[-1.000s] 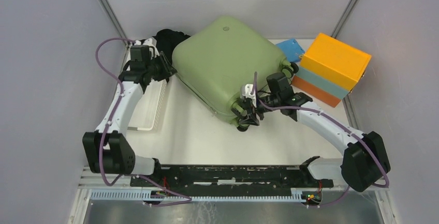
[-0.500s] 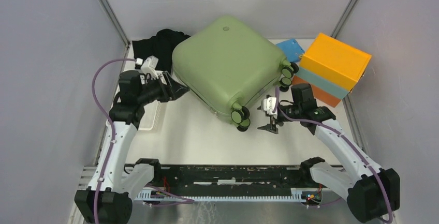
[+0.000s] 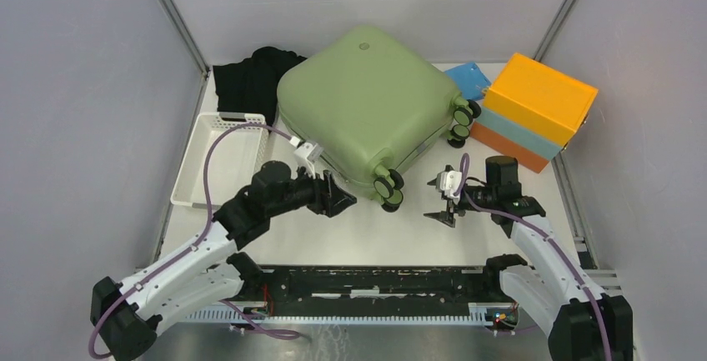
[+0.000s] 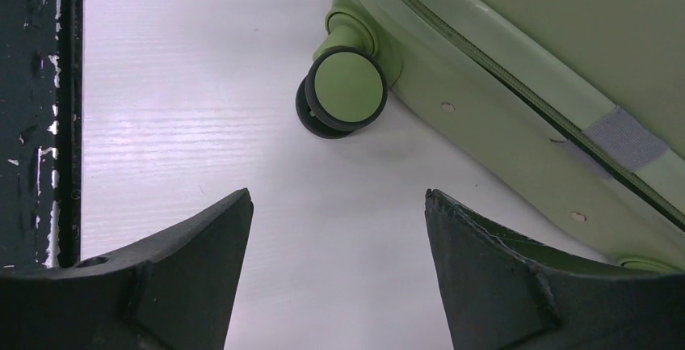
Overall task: Open, take out, and arrange the luggage
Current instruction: Adjust the luggage at the center of the board, then unzip the luggage at the center of the board.
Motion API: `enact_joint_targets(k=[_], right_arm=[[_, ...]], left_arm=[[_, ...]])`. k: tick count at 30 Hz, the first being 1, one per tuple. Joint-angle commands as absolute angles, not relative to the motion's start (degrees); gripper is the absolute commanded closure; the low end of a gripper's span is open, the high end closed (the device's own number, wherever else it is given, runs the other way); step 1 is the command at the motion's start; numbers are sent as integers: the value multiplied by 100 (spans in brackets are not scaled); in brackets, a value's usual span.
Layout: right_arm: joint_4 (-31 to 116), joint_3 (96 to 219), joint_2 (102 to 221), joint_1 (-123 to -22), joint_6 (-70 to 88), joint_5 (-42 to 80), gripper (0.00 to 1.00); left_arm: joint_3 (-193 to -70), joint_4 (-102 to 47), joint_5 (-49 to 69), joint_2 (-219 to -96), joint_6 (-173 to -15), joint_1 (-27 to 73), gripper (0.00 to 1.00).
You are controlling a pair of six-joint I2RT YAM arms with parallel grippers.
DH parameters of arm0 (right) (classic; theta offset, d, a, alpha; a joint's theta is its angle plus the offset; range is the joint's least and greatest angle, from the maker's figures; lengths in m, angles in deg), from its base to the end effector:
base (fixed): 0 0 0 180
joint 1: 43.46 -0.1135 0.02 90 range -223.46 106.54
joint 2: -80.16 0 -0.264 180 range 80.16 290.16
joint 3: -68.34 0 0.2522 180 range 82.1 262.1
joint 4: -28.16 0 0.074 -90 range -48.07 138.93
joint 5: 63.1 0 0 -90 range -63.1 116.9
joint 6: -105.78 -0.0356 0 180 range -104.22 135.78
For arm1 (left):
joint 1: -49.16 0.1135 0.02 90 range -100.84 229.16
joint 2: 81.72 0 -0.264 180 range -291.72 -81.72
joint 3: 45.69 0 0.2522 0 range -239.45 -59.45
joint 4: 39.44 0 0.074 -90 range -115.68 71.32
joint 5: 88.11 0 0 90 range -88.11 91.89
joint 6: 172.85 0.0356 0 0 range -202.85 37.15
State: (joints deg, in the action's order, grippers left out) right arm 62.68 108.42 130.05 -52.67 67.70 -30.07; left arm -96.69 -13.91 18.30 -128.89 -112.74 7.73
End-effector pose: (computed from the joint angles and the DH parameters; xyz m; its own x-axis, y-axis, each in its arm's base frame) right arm 0.1583 0.0559 0.2072 0.1092 -0.4170 -0.9023 -0.9619 0.1846 -0.2017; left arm 0.1378 -0.1350 0.2840 -0.6547 -0.0597 -0.7535 0.5828 0.5949 -0.5536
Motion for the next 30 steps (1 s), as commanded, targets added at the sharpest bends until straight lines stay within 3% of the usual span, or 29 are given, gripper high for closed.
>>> enact_joint_targets(k=[1,14,23,30], right_arm=[[5930,10711,12870,-5171,6897,-3261,15],[6323,10462,12773,-5135,8255,-3356,7],[6337,10453,12805,-5110,8381,-3330,6],[6333,10447,12797,-5093,8396,-3313,5]], left_arm=[[-8756,-2918,875,-12322,-11216,611,27],[-7816,-4582,836,-13349,-10908,600,26],[-7094,-5875,407,-13436,-10528,609,33],[-7012,-6286,385,-13711,-10112,641,47]])
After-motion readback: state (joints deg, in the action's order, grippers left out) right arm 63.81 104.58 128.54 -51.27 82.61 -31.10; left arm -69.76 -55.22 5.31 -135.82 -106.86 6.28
